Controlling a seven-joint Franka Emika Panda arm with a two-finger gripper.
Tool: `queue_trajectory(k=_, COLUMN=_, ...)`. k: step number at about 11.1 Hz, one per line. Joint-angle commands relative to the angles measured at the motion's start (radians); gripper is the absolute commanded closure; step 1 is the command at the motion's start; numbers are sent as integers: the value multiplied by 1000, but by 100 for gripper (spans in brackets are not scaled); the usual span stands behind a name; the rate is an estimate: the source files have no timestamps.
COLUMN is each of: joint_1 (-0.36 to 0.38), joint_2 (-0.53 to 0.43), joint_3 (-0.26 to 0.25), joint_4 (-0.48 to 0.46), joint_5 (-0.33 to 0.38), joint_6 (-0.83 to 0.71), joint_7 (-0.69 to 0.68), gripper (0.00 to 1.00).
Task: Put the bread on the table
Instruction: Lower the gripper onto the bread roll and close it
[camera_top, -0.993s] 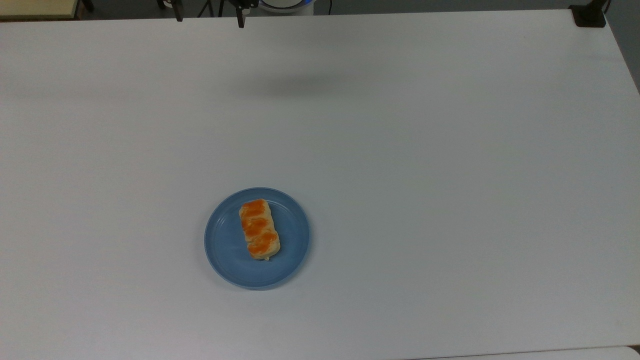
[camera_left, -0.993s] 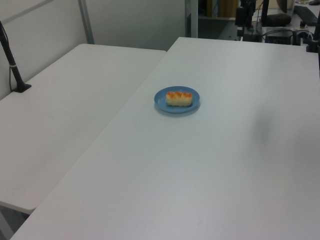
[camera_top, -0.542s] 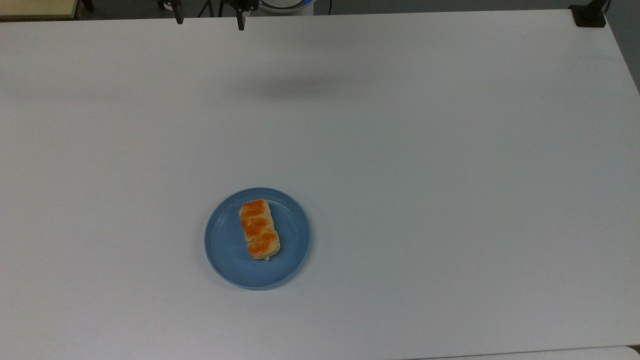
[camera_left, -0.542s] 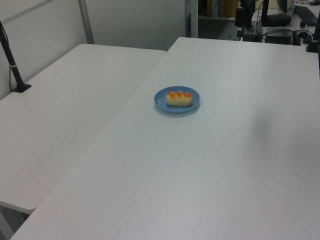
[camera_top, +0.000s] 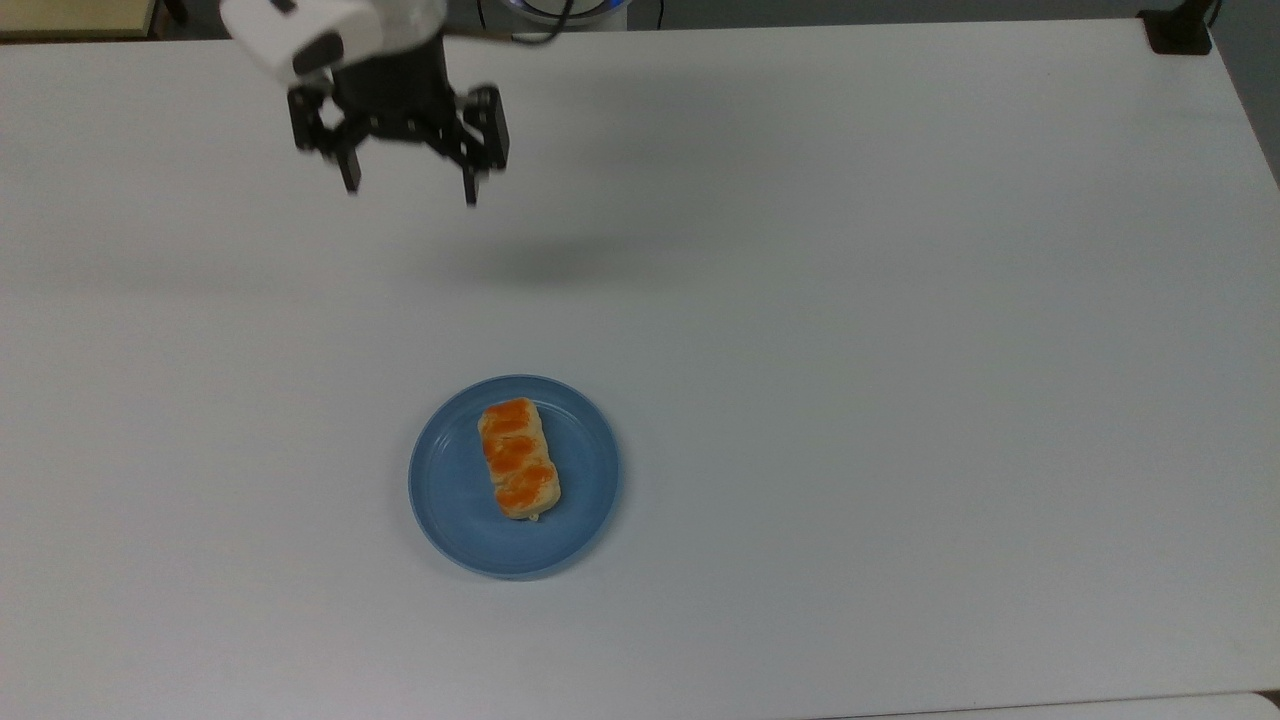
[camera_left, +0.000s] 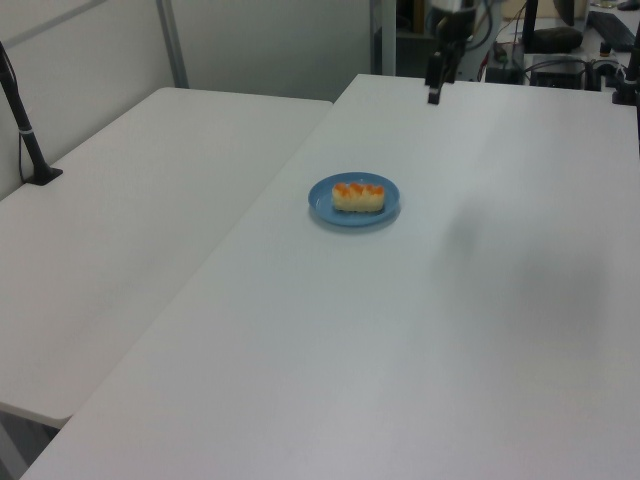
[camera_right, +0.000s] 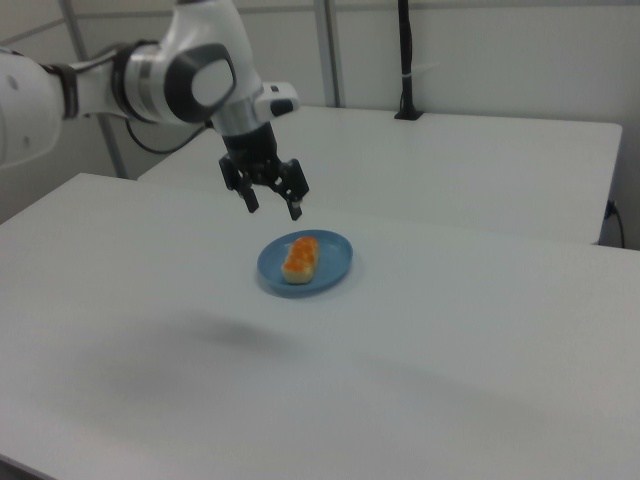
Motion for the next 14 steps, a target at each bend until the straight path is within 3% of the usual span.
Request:
queue_trajectory(k=1, joint_1=36, joint_2=133, joint_3=3, joint_4=21, joint_5=-39, joint_6=173, joint_7=59, gripper=0)
queue_trajectory(k=9, joint_1=99, joint_2=369, joint_3=7, joint_4=23, joint_5=-104, joint_6=529, joint_7=232, gripper=0)
queue_trajectory(k=12, joint_1=112, joint_2=412, joint_3=7, joint_4=23, joint_5=-165, joint_6=560, joint_7=238, gripper=1)
queue_trajectory(k=13, joint_1=113, joint_2=419, joint_3=7, joint_4=24, joint_5=-171, joint_6=562, joint_7=238, gripper=16)
queue_trajectory(k=14, joint_1=110, joint_2=417, joint_3=9, joint_4=23, joint_5=-164, joint_6=560, joint_7=240, gripper=50)
